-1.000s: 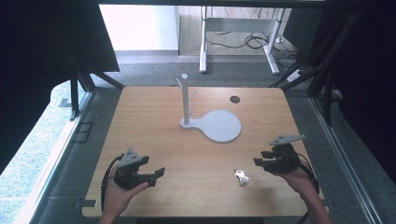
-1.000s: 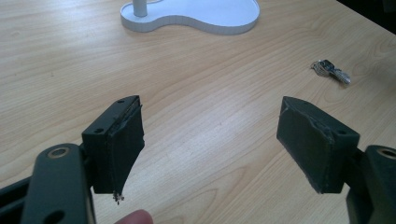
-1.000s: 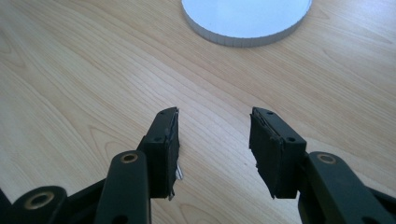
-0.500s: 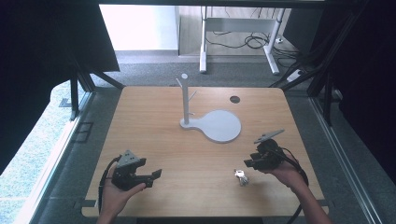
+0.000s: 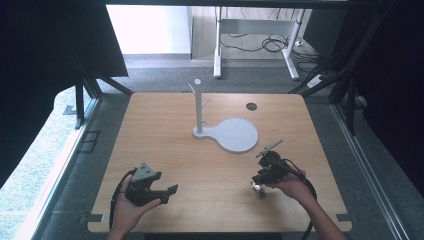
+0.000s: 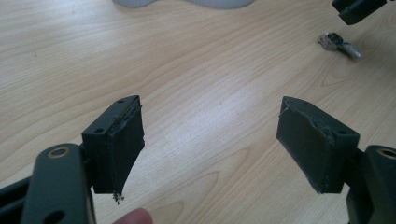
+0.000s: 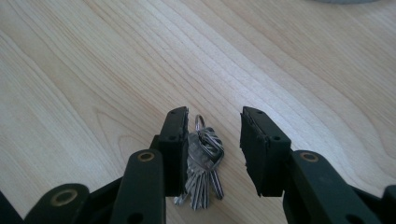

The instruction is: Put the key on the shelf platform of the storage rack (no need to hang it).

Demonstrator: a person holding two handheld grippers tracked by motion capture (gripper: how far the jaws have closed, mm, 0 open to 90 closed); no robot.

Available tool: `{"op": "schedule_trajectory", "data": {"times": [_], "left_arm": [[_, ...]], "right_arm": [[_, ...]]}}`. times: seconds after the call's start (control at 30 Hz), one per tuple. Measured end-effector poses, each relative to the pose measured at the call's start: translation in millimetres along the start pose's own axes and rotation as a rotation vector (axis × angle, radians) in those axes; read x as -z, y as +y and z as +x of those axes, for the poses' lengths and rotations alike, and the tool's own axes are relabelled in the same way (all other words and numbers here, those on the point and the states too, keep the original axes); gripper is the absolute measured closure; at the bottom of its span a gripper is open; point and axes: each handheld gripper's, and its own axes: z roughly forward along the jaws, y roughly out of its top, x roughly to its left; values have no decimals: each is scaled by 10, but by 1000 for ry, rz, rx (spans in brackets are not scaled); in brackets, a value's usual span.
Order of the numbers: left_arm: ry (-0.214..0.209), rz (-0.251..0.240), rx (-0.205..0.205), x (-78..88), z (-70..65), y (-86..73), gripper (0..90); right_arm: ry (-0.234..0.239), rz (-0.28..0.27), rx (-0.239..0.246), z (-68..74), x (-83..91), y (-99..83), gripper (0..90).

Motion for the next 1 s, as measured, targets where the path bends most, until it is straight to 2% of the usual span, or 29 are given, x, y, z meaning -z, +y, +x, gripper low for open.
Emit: {"op": "schedule_trajectory", "data": {"times": [0.1,0.2,0.3,0.67,0.8,1.0], "left_arm": [[0,-1,-9,5,-21,9,233],[3,0,-13,8,-25,11,232],[51,12,-28,7,-36,10,233],[41,-14,-31,63,-36,9,233],[41,-45,-43,101,-40,15,236],[46,-50,-39,119,-30,14,236]], "right_arm": [[14,26,-6,0,-85,28,648],[6,39,3,16,-119,38,649],[1,44,14,40,-128,42,658],[0,117,36,65,-267,115,755],[-2,126,38,55,-292,131,770],[-5,140,43,63,-326,154,788]]}}
